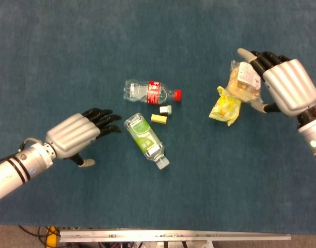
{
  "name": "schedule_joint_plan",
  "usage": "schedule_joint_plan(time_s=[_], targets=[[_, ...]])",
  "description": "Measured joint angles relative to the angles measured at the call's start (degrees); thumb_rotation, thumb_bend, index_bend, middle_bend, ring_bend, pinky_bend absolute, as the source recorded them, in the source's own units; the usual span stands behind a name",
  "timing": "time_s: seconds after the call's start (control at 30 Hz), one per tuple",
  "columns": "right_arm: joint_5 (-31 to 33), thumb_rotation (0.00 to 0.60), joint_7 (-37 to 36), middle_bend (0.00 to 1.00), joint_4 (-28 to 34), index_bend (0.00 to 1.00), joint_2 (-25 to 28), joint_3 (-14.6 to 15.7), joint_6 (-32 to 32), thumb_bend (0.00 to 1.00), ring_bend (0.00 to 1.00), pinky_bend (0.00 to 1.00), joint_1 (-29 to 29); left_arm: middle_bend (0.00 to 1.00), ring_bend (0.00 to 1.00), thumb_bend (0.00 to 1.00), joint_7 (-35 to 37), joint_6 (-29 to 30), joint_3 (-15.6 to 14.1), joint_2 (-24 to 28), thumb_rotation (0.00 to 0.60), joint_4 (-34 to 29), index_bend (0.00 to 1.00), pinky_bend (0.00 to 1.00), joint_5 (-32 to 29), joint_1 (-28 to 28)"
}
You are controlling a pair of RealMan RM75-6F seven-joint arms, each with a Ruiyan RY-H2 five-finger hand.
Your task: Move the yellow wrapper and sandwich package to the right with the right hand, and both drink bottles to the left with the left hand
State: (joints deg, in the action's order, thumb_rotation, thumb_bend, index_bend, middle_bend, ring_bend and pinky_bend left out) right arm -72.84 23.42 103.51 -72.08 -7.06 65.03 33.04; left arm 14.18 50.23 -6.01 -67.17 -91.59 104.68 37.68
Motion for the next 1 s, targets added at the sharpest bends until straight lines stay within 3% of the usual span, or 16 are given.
schedule_joint_plan(time_s=[1.0], targets=[[2.01,0.600,-3.41,0.25,-4.90,0.00,-0.73,-0.42,-0.07,0.05,0.26,0.44,-1.58,0.02,0.00,0.17,-1.31,-4.79,1.54,-9.25,0.600,3.69,0.15,0.09,-3.74,9.82]])
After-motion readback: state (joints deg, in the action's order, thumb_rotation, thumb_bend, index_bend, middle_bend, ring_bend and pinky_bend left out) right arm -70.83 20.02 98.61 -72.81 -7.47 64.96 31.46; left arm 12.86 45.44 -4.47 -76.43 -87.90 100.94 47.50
